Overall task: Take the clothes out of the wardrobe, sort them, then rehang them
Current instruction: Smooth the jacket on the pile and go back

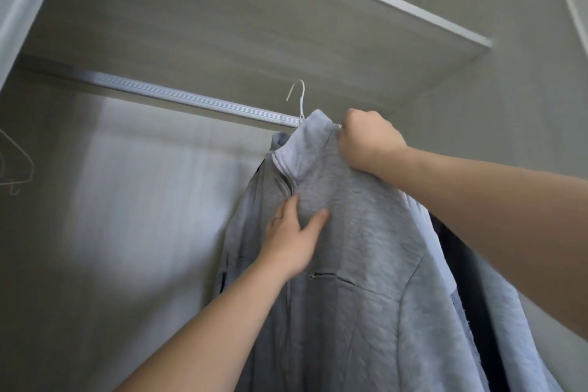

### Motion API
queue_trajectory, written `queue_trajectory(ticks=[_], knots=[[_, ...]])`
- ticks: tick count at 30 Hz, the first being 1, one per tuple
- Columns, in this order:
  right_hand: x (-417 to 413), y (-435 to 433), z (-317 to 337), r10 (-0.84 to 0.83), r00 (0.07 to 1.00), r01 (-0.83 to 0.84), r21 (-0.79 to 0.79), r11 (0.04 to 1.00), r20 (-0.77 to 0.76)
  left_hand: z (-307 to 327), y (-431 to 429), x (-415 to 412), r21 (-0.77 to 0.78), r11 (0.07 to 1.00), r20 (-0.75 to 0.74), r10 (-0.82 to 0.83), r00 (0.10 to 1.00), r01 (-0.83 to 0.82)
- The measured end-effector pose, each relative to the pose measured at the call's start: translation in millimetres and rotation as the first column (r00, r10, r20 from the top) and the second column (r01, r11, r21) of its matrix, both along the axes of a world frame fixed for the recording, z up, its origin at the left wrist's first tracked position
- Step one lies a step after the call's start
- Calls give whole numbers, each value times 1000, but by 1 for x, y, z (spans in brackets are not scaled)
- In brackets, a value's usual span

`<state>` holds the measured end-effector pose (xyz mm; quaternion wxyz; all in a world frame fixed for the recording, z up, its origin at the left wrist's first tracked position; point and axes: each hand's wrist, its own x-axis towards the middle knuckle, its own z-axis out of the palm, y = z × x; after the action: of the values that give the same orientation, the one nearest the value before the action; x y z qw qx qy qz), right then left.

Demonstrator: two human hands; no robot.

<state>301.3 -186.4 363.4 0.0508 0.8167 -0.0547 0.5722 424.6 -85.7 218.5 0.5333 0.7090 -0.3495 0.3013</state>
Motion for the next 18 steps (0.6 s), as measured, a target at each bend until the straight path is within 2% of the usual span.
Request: queue_trajectory(ticks=[5,7,10,13,18], knots=[[-43,-30,-17,73,997,-74,-27,997,-16,9,13,-16,-206,955,215,259,942,-215],[-69,-43,-29,78,997,-78,-54,996,-2,12,16,-29,-327,931,296,266,917,-164],[-110,-62,-46,88,996,-86,-77,993,24,14,13,-53,-446,895,384,158,910,33],[-154,-84,-62,64,997,-59,-113,992,37,15,-3,-75,-456,880,408,72,910,134],[-244,-112,-90,8,998,4,-180,984,64,14,-49,-117,-313,948,386,69,920,61]])
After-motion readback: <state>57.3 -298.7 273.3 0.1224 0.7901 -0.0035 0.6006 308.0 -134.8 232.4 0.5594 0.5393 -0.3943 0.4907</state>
